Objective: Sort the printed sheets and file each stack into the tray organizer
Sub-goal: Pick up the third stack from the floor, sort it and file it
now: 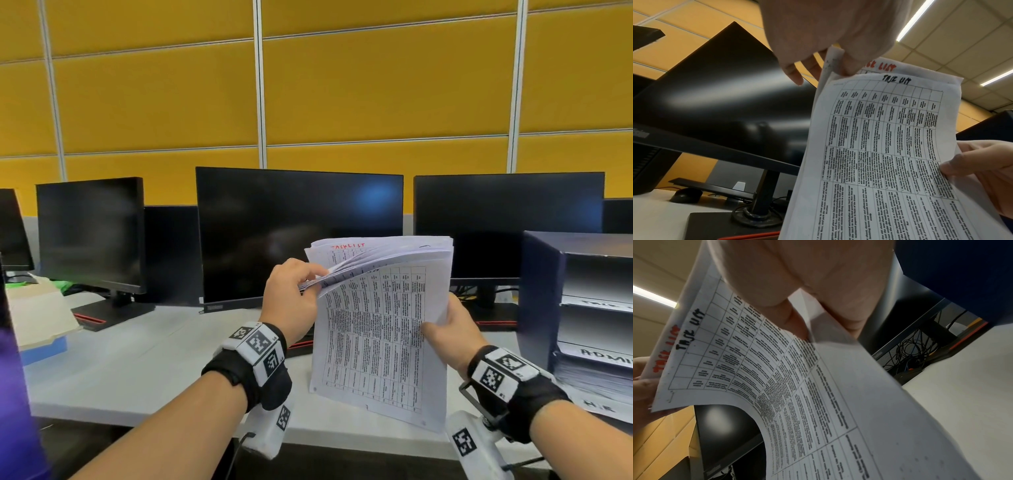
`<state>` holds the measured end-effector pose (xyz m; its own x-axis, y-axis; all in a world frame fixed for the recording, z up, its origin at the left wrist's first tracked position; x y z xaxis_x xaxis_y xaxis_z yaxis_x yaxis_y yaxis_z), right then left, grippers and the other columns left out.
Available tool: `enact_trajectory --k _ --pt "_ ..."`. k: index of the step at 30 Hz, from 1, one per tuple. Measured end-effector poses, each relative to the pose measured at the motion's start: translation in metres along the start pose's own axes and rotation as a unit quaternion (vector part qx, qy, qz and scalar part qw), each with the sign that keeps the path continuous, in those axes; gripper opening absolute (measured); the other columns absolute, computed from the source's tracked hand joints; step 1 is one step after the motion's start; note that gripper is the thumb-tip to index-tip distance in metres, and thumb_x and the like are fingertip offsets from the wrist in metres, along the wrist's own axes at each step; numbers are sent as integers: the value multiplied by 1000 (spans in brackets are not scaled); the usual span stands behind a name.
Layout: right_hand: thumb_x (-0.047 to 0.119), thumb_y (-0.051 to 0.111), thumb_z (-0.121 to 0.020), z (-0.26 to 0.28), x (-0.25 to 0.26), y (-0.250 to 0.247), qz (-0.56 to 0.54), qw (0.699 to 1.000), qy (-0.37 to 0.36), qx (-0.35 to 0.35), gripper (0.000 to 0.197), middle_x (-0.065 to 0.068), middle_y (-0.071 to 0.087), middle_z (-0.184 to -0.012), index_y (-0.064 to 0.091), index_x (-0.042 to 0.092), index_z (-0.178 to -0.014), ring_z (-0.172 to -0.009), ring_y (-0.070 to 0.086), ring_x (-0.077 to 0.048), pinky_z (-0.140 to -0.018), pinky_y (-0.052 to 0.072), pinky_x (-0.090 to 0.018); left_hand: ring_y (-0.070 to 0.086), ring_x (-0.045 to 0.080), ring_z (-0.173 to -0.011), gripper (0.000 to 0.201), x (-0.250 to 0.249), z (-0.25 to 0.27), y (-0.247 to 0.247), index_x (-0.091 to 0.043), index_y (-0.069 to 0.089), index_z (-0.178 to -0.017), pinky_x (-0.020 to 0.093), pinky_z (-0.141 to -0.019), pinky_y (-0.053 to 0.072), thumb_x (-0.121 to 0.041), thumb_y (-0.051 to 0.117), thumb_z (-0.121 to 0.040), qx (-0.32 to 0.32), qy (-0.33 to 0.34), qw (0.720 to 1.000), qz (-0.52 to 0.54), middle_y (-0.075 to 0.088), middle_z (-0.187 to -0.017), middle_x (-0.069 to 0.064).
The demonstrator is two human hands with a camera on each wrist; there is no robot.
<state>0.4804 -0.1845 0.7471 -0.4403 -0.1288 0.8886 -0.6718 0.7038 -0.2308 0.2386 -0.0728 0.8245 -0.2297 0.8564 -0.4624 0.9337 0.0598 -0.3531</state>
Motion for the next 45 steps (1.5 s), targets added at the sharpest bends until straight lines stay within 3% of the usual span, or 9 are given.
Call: enact_trajectory --k 6,12,16,19,23,26,31,36,45 --pt "-8 56 -84 0 0 0 4 1000 0 0 50 -3 61 -114 44 16 -126 -107 58 -21 -92 48 -39 55 6 -100 12 1 -2 -2 -19 69 -89 31 -94 50 -7 67 -86 -11 19 999 42 57 -98 -18" --pt "-12 56 -81 0 2 -1 -6 1000 -6 8 48 -6 63 -114 49 12 -122 -107 60 -23 -95 48 -46 37 5 -123 70 20 3 8 -24 22 -148 26 -100 32 -46 54 -90 34 -151 967 201 35 -149 -6" --pt "-16 54 -81 -3 -6 -6 -31 999 9 20 47 -11 64 -114 50 8 -120 -108 61 -27 -95 48 -48 40 17 -131 73 53 16 33 -26 21 -150 41 -110 27 -68 30 -91 102 -246 920 287 40 -149 0" --pt "-14 57 -79 -8 -12 -11 -26 999 13 23 54 -6 66 -116 49 13 -125 -109 62 -24 -98 46 -51 48 26 -129 45 76 27 51 -22 37 -145 42 -104 34 -35 39 -102 169 -291 903 266 50 -142 3" --pt "-14 58 -78 -15 -17 -10 -34 999 21 23 58 -4 66 -116 50 18 -126 -109 62 -25 -98 46 -54 64 21 -111 67 68 30 71 -27 40 -137 39 -86 57 -2 70 -82 259 -228 898 272 61 -127 4" --pt "-15 57 -80 -14 -9 -7 -37 999 21 5 57 -5 64 -117 48 16 -126 -111 60 -25 -98 47 -51 68 16 -102 52 52 14 59 -26 55 -120 39 -87 57 -29 78 -74 163 -200 928 270 69 -112 -2" --pt "-9 52 -87 4 29 4 -4 997 -61 -43 44 9 58 -103 46 18 -122 -92 56 -3 -76 47 -17 71 20 -93 23 40 -2 49 -27 66 -98 43 -84 57 -44 68 -83 -10 -219 920 326 74 -98 0" --pt "-12 49 -81 22 56 47 63 987 -148 6 54 10 56 -105 44 34 -108 -97 58 -1 -83 54 -24 63 14 -94 25 15 3 62 -23 50 -109 39 -84 54 -43 54 -94 -34 -224 925 305 62 -100 -5" --pt "2 62 -79 6 64 -1 65 987 -80 -122 68 2 54 -116 28 28 -132 -104 56 -17 -91 51 -41 66 15 -87 26 6 -9 38 -28 44 -103 45 -79 58 -48 55 -92 -41 -170 970 172 63 -95 -9"
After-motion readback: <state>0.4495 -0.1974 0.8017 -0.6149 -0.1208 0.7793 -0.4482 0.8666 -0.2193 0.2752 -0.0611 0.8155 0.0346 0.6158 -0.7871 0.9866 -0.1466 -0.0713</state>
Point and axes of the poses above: each hand's wrist, its own z-axis away from the middle knuckle, its own y-axis out of the palm, x = y × z, the point moved 9 cm from there along -z, towards the middle knuckle
